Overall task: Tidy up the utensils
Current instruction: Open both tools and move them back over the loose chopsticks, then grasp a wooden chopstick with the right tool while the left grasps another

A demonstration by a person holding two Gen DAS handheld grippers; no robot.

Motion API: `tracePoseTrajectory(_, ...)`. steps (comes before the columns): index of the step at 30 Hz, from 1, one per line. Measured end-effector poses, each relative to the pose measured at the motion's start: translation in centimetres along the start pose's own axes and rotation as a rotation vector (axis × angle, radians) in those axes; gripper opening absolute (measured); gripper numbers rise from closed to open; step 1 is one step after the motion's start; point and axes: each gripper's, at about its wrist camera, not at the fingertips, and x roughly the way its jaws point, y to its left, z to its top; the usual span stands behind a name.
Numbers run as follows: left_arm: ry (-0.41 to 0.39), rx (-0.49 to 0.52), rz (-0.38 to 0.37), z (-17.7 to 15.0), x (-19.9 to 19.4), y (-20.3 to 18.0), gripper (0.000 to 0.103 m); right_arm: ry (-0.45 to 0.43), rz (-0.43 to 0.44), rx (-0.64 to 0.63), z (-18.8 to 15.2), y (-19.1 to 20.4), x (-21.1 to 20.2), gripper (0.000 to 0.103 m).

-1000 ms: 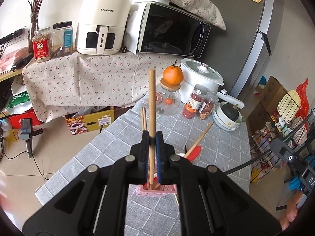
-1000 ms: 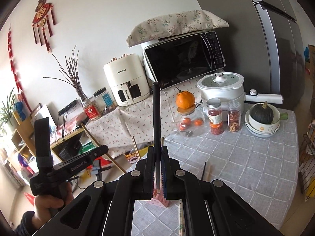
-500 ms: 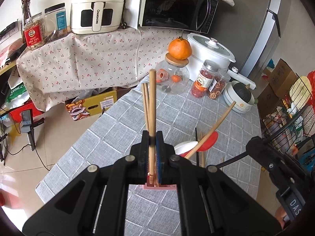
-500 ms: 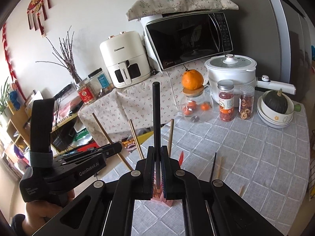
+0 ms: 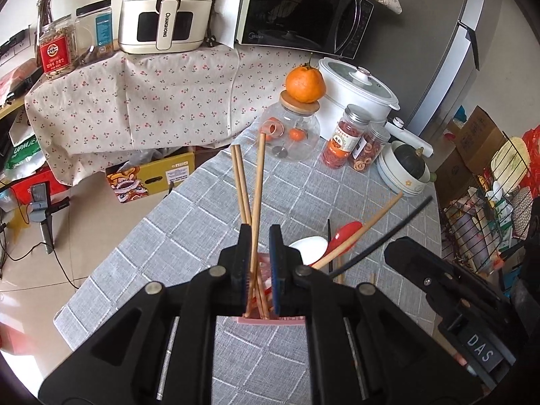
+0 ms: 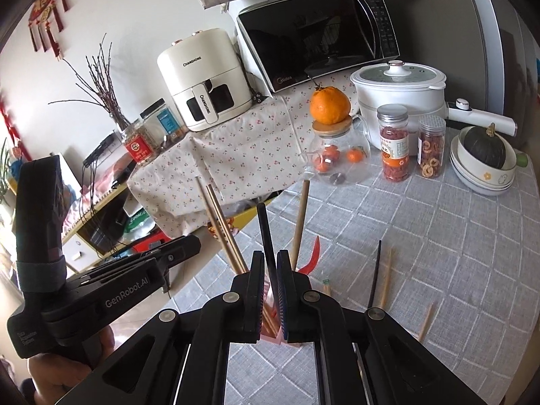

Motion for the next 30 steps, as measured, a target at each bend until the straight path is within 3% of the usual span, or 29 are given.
tracePoseTrajectory(2,-0.003,-0.002,-0.005,0.0,-0.4,-0.2,0.021,-0.015,0.011,0.002,0.3,0.0,-0.8,0.016)
tracePoseTrajectory(7,-0.001,-0.002,0.002,-0.4,-1.5,-0.5,0.056,-0.045,0.016,-0.005,0.8,-0.3,-3.3,0.019)
tracePoseTrajectory(11,0.024,0.016,0.014,-1.3,-1.9,-0.9,0.066,-0.046,0.014,-0.012,0.6,-1.5,-5.3,0.045)
tracePoseTrajectory(15,0.063,0.04,0.008,-2.5,-2.0,-1.2,0.08,-0.006,-0.011,-0.033,-0.2,-2.9,-6.7,0.052)
tracePoseTrajectory(18,0.104,0.064,0.009,-3.6,-1.7,-1.5,0.08,0.032,-0.052,-0.037,-1.3,-4.1,-7.1,0.058)
tracePoseTrajectory(25,0.203,0.073,0.0,-6.6,0.0,-2.2,0.081,0.153,-0.15,0.007,-4.2,-7.7,-6.2,0.061)
tracePoseTrajectory(30,0.253,0.088,-0.011,-8.4,1.6,-2.5,0.081,0.28,-0.202,0.054,-6.3,-10.7,-3.2,0.062)
